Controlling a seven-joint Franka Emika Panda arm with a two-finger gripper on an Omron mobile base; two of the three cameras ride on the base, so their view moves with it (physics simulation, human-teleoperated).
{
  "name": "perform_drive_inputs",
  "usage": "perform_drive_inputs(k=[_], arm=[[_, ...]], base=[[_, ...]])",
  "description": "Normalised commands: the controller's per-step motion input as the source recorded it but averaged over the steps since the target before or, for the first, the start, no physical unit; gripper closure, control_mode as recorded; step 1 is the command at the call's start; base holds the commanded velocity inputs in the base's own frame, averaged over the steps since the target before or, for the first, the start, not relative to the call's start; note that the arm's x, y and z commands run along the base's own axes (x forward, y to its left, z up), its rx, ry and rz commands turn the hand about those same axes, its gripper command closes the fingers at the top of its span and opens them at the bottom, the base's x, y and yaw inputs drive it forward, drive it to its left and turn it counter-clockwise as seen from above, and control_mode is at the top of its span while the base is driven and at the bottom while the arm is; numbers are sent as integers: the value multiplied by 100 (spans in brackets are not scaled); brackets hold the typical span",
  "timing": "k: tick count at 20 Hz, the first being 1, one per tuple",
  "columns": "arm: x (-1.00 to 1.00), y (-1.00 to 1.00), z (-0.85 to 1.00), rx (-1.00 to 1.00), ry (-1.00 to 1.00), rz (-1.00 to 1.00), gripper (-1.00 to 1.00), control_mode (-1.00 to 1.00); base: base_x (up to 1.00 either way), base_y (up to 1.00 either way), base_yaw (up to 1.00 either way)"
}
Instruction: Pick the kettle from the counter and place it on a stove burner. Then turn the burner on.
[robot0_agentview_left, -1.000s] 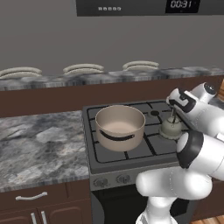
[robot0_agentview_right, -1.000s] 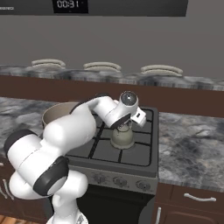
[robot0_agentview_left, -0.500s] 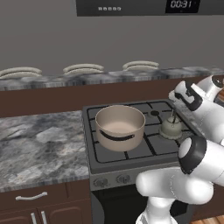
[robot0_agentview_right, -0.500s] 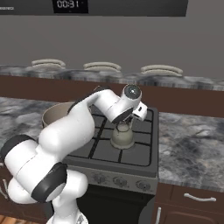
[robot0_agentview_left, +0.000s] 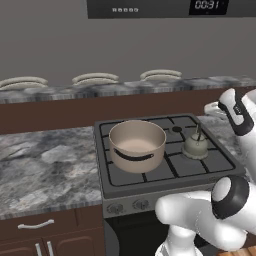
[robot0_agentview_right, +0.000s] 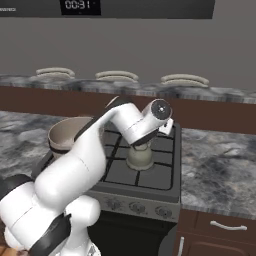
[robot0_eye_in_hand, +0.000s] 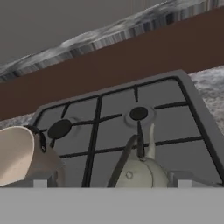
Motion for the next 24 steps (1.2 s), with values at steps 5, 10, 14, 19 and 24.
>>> perform_drive_inputs(k=[5,10,14,19,24], arm=[[-67,-15,6,-7,-30,14,-100,-100],[-66,-18,0,-9,-47,11,-100,-100],[-64,-17,-4,-9,-51,8,-100,-100],[-58,-9,-14,-8,-51,5,-100,-100],[-52,-10,-16,-7,-42,5,-100,-100]], base=[[0,0,0],[0,0,0],[0,0,0],[0,0,0],[0,0,0]])
